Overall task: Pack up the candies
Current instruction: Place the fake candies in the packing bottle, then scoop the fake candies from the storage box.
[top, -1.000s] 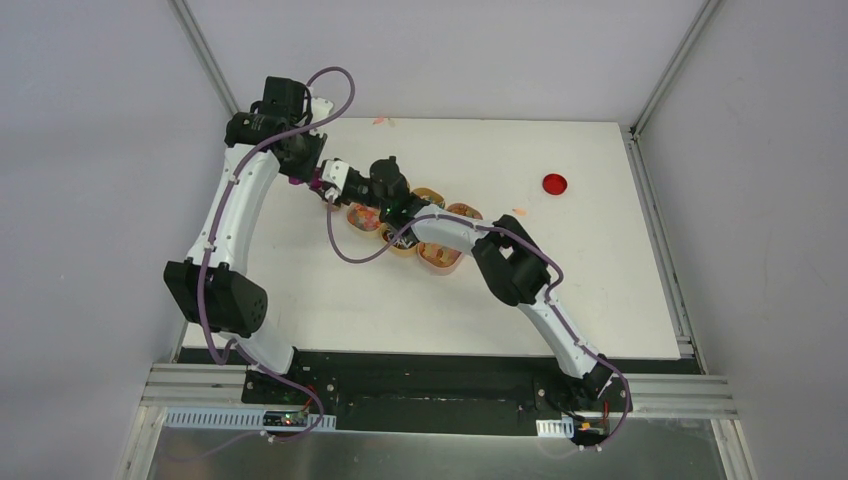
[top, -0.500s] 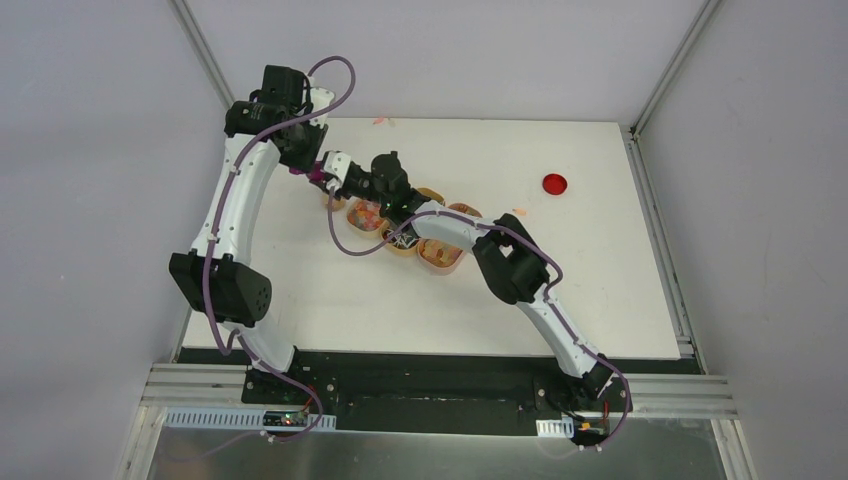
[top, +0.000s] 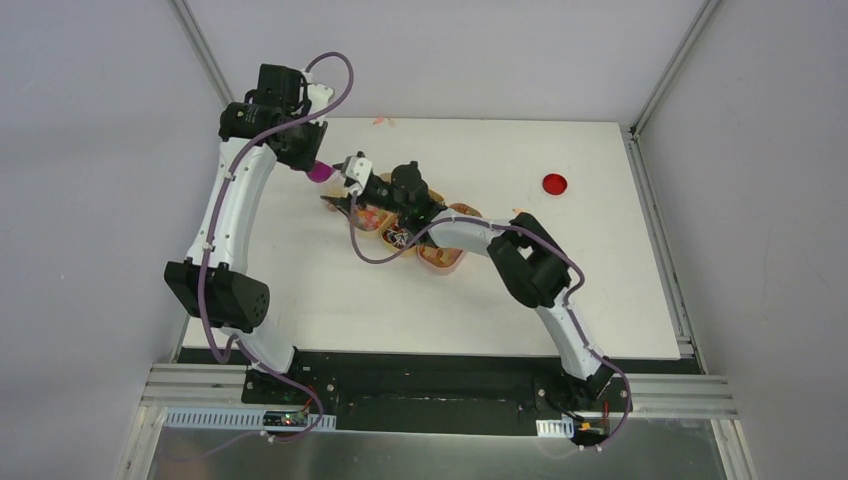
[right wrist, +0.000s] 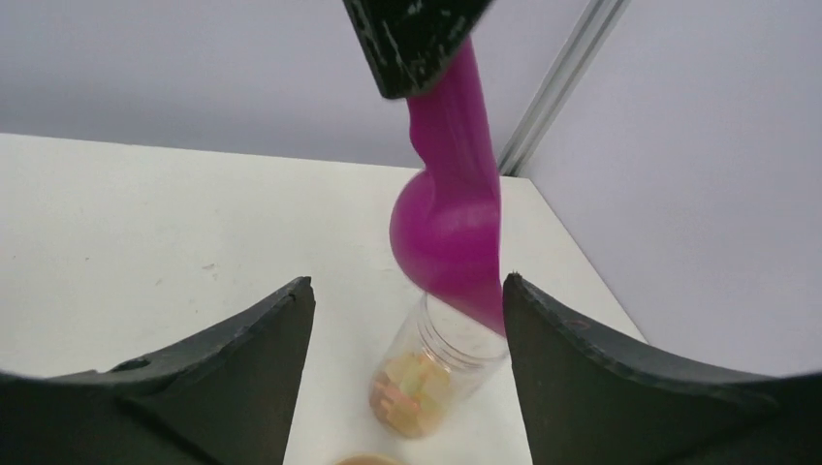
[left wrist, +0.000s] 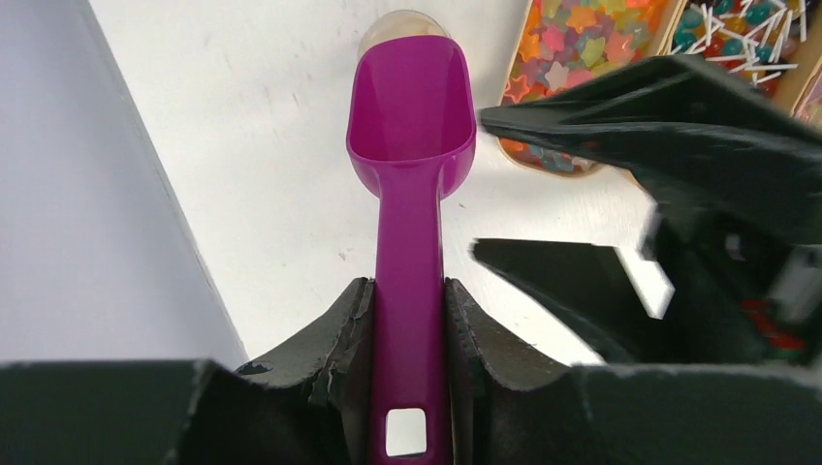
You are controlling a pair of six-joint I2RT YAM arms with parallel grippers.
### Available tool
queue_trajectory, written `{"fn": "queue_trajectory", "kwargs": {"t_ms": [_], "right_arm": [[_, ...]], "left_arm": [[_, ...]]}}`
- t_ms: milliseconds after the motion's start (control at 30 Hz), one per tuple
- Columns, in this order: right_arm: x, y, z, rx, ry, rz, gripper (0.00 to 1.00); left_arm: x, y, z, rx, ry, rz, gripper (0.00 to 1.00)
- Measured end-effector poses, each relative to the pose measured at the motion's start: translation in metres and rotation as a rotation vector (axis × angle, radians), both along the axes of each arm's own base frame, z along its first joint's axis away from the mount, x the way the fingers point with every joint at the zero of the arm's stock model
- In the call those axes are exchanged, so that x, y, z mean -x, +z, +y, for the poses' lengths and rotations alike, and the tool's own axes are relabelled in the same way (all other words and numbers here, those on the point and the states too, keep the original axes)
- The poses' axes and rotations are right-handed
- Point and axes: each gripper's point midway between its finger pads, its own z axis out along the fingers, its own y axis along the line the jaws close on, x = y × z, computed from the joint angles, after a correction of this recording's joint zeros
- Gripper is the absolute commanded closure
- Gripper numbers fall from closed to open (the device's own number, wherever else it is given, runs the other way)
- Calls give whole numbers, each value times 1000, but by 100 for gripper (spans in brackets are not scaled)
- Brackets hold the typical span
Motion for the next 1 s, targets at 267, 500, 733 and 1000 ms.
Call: {"fn": "queue_trajectory", "kwargs": {"t_ms": [267, 500, 733, 1000], "right_arm": [[16, 63, -68, -86, -45, -35, 18], [44, 79, -122, -108, -106, -35, 1], [90, 93, -182, -99, -151, -24, 1], [145, 144, -245, -150, -173, -78, 17]], "left_arm": [[12, 30, 3, 8, 7, -88, 100], [15, 46, -2, 37, -21, -153, 100], [40, 49, -39, 163, -207, -232, 100], [86, 39, -117, 309, -527, -288, 100]]}}
